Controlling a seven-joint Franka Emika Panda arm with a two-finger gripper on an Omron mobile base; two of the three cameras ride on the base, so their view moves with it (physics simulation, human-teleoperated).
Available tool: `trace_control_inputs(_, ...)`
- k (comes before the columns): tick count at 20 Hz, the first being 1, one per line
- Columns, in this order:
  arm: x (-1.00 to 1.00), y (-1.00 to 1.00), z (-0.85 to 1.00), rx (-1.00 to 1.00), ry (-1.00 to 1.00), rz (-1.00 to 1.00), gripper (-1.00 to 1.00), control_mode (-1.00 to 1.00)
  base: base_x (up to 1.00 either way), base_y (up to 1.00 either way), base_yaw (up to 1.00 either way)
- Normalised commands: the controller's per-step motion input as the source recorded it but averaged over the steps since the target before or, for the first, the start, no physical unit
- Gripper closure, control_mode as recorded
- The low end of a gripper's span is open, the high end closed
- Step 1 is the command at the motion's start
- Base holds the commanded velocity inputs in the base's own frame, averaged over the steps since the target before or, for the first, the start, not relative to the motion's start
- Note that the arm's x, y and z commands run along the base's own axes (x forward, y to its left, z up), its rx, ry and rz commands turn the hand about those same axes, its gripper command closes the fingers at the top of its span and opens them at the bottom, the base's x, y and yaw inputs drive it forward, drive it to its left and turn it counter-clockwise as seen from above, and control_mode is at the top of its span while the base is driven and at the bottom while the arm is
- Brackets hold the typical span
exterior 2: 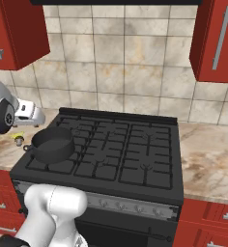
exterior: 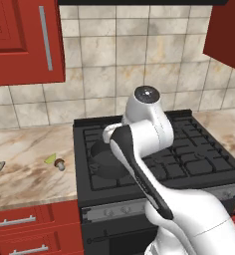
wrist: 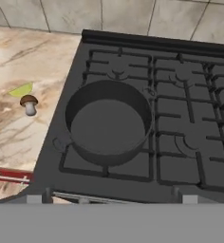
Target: Put the lemon wedge and mushroom in the pot. Retrieve the spatula and lightly stir the vegetables in the pot.
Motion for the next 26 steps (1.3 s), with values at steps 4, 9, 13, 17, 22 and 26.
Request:
trace_control_inputs(4, 0.0, 1.0, 0.0, -0.06, 0.0, 0.13, -1.0, -1.0, 0.0, 0.0, 0.0)
trace_control_inputs(9, 0.0, 0.98, 0.0, -0.03, -0.03, 0.13, -1.0, -1.0, 0.0, 0.0, 0.0)
trace_control_inputs(13, 0.0, 0.52, -0.05, -0.01, -0.01, 0.04, -1.0, -1.0, 0.0, 0.0, 0.0)
trace_control_inputs(17, 0.13, 0.16, -0.21, -0.02, 0.34, 0.01, -1.0, -1.0, 0.0, 0.0, 0.0)
trace_control_inputs(22, 0.44, 0.22, -0.35, 0.0, 0.64, -0.03, -1.0, -1.0, 0.0, 0.0, 0.0)
trace_control_inputs(26, 0.47, 0.18, -0.24, -0.04, 0.27, 0.0, -1.0, -1.0, 0.0, 0.0, 0.0)
